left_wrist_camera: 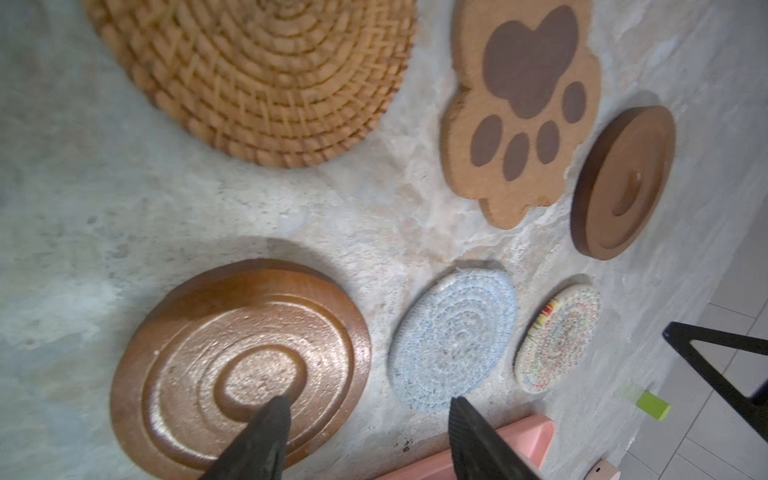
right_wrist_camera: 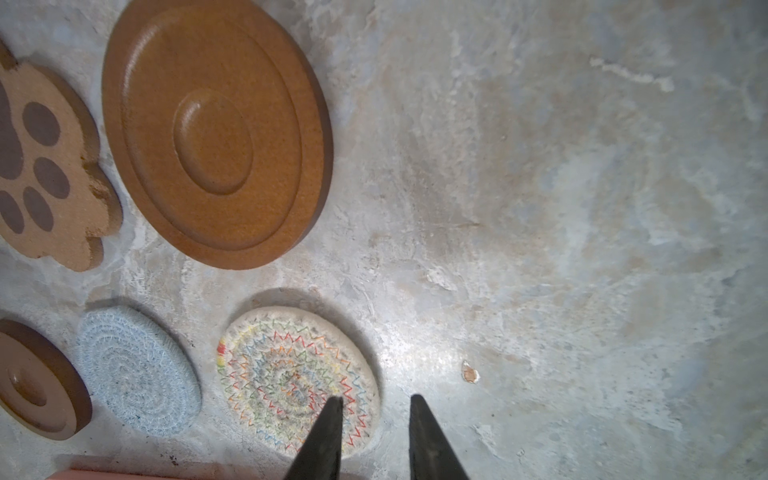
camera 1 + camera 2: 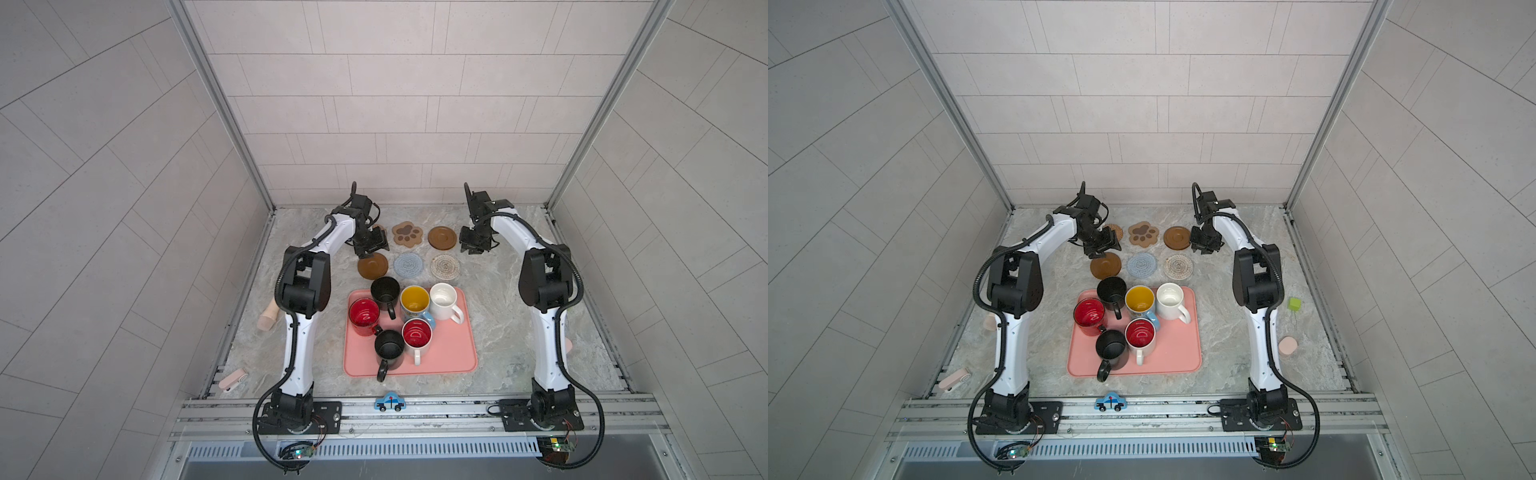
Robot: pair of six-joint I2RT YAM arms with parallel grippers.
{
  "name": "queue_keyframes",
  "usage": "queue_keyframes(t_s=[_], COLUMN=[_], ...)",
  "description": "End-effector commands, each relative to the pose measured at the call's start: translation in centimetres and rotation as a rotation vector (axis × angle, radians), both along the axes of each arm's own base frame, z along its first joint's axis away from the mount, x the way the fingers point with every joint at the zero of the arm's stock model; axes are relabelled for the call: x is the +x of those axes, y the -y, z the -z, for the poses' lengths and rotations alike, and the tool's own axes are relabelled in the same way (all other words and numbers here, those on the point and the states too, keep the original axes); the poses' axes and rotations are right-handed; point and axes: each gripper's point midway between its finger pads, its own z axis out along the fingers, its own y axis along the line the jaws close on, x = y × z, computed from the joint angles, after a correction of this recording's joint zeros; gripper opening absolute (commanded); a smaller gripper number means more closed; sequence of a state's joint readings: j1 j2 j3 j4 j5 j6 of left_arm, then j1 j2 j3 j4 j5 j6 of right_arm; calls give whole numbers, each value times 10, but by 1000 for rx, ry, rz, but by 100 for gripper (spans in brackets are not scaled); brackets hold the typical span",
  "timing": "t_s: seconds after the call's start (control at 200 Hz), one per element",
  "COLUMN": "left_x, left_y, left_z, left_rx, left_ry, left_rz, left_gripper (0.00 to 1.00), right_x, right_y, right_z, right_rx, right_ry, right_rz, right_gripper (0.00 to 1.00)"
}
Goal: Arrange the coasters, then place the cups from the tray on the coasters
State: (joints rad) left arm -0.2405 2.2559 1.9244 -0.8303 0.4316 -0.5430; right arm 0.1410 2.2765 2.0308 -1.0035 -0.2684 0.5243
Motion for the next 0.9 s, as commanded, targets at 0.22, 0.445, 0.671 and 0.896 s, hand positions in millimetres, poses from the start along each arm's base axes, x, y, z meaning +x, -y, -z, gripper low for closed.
queue_keyframes(t_s=[0.22, 0.445, 0.671, 0.896], left_x=[-23, -29, -33, -35], left_y=[-25, -28, -33, -37], left_z=[14, 21, 29, 31], left_rx=[92, 106, 120, 137], left_ry=[-92, -119, -136, -145], left_rz=[-14, 9, 17, 21], left_gripper=[68, 68, 68, 68], right_x=[-6, -6, -6, -8], right_y=[4, 5, 5, 5], right_z=[-9, -9, -9, -8], right_rx=[-9, -9, -9, -9], right_ry=[-1, 0, -1, -4], right_rz=[6, 5, 7, 11], right_gripper=[31, 31, 31, 31])
